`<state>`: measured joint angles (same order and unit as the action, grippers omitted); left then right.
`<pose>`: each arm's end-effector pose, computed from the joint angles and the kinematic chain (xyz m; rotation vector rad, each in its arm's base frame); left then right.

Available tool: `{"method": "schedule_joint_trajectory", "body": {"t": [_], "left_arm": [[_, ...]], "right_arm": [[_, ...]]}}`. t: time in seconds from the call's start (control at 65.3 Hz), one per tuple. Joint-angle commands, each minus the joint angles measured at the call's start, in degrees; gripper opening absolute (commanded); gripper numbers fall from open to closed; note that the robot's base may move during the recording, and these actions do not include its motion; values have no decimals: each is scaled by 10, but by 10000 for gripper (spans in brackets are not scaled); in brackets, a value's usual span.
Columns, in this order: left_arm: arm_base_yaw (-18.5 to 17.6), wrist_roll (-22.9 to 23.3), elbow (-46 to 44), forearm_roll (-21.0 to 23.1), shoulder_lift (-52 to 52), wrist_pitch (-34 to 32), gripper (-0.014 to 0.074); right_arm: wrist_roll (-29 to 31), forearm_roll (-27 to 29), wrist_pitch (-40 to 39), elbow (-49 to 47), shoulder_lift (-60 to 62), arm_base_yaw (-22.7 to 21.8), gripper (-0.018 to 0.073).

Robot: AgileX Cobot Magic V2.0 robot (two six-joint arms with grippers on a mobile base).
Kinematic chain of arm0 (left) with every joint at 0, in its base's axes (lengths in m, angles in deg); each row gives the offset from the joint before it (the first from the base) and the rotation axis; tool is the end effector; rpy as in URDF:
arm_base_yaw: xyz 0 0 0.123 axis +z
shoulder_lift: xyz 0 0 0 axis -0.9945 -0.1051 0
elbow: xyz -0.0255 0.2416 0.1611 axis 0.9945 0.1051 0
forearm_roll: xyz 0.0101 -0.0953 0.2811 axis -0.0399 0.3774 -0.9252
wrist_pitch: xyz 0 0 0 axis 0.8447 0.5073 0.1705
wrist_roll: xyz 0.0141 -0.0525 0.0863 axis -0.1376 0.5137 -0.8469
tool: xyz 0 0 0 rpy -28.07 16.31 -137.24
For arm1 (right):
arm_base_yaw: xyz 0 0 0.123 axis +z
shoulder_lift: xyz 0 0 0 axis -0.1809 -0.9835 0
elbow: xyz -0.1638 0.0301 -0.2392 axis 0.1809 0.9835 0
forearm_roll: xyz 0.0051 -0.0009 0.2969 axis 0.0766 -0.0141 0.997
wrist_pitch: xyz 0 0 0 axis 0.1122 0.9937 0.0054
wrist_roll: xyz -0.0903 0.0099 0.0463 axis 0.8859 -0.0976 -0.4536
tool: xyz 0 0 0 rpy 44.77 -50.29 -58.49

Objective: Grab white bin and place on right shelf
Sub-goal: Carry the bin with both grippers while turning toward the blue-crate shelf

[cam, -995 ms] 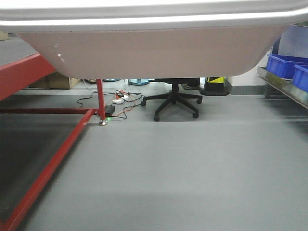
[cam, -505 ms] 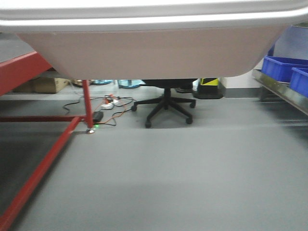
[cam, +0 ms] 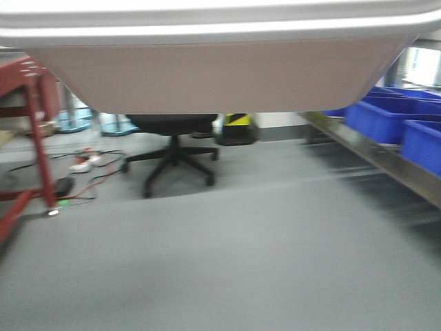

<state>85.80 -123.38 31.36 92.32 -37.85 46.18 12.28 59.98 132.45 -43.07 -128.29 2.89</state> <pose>0.2610 -0.0694 0.3727 0.3960 2.0273 -0.9462 0.2637 0.0489 0.3812 -0.3531 2.0967 0.9954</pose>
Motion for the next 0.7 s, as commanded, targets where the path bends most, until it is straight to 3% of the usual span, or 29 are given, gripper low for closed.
{"method": "schedule_joint_trajectory", "body": {"t": [0.0,0.689], "left_arm": [[-13,-2,-17,109,14,59,133],[-13,-2,-17,109,14,59,133]], "right_arm": [[4,98,77,-21,16,9,360],[4,98,77,-21,16,9,360]]}}
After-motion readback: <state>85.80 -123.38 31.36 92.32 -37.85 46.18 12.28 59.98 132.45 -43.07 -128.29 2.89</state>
